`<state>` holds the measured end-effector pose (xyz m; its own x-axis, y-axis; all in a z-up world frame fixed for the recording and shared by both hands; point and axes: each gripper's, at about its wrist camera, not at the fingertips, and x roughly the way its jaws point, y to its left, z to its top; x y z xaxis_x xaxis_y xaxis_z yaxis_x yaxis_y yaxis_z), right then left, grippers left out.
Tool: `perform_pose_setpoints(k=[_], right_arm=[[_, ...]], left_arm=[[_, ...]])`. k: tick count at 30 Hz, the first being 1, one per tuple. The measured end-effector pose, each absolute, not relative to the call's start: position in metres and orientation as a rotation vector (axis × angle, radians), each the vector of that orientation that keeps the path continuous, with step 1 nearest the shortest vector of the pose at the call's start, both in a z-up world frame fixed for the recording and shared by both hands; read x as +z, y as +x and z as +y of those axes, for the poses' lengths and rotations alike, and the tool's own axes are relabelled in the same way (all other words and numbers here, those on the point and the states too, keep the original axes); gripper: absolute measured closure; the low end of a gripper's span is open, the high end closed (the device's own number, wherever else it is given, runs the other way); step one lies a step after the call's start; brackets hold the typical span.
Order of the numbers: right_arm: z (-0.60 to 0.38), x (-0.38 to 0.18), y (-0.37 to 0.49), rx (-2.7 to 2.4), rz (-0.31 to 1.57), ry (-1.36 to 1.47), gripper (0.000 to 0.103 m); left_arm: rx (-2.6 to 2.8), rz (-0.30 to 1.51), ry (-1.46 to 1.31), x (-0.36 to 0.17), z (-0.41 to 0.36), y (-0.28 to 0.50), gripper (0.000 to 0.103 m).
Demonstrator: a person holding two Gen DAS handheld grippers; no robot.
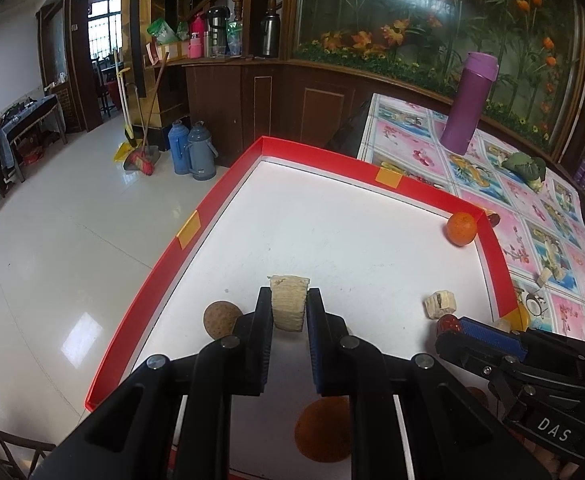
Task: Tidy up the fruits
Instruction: 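Carry the beige cube and date into the white tray and open both tools, then lift both open tools out of the tray and swing back over the table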
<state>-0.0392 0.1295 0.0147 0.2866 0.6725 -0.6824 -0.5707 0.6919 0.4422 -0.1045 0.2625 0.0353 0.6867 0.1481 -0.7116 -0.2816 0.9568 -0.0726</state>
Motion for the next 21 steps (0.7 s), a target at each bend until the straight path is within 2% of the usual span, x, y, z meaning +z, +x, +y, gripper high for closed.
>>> perform_pose_setpoints(k=[10,13,15,17,21], right_arm=[[0.133,0.011,-0.035,0.864,0.987,0.099,0.078],[0.134,0.012,-0.036,0.866,0.984,0.083,0.078],[0.133,0.013,-0.037,0.854,0.970,0.063,0.077],[0.127,0.018,-0.038,0.844,0.941,0.074,0.073],[0.111,0.028,-0.037,0.837,0.885,0.118,0.060]], left_arm=[[0.277,0.800,-0.171,0.030,0.262,-0.101,0.085],[0.290,0.797,-0.177,0.031,0.264,-0.103,0.077],[0.307,0.794,-0.185,0.032,0.266,-0.106,0.064],[0.321,0.788,-0.188,0.033,0.266,-0.109,0.056],[0.338,0.781,-0.193,0.037,0.263,-0.114,0.054]])
